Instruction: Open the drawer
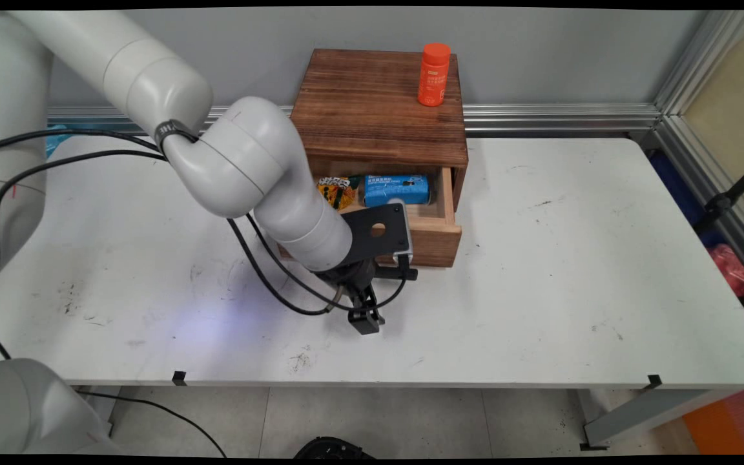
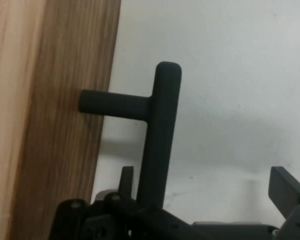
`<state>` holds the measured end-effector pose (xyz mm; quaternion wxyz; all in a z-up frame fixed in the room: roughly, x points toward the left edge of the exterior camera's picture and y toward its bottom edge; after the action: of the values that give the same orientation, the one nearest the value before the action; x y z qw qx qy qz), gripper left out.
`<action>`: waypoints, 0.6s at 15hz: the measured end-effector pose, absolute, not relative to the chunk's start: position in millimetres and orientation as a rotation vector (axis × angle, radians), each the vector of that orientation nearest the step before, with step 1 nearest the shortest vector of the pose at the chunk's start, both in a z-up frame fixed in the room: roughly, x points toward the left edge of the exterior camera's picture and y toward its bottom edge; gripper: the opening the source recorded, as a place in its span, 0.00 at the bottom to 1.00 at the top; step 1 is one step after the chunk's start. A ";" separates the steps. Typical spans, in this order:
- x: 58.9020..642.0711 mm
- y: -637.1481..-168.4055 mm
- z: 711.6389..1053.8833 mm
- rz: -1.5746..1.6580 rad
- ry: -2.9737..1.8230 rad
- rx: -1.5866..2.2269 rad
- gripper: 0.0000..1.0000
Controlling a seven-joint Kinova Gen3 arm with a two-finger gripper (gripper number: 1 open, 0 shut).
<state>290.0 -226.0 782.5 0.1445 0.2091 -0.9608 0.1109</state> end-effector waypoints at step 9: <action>280.7 -200.7 788.6 0.292 -2.785 0.616 1.00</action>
<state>280.7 -200.7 788.6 0.1365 0.2129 -0.9622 0.1008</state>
